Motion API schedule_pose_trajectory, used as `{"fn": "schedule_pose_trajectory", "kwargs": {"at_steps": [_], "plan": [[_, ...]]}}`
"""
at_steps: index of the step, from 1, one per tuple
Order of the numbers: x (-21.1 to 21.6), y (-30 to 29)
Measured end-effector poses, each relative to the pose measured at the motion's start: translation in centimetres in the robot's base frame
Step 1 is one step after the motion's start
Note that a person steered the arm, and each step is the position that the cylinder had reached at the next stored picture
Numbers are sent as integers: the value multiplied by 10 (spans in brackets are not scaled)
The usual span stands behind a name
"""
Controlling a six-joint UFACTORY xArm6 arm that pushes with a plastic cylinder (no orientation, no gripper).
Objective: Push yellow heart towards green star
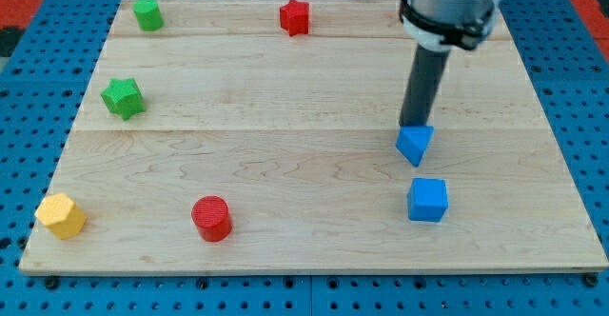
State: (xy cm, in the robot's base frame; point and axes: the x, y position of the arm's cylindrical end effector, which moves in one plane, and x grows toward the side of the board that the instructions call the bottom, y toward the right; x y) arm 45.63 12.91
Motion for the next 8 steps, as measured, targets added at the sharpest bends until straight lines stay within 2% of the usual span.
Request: {"fn": "schedule_pose_trajectory", "kwargs": {"at_steps": [1,2,3,4,5,6,7,8], "plan": [[36,0],[39,1],[-47,27],[-161,103],[-232,151],[-251,114],[-228,37],[-239,21]]}}
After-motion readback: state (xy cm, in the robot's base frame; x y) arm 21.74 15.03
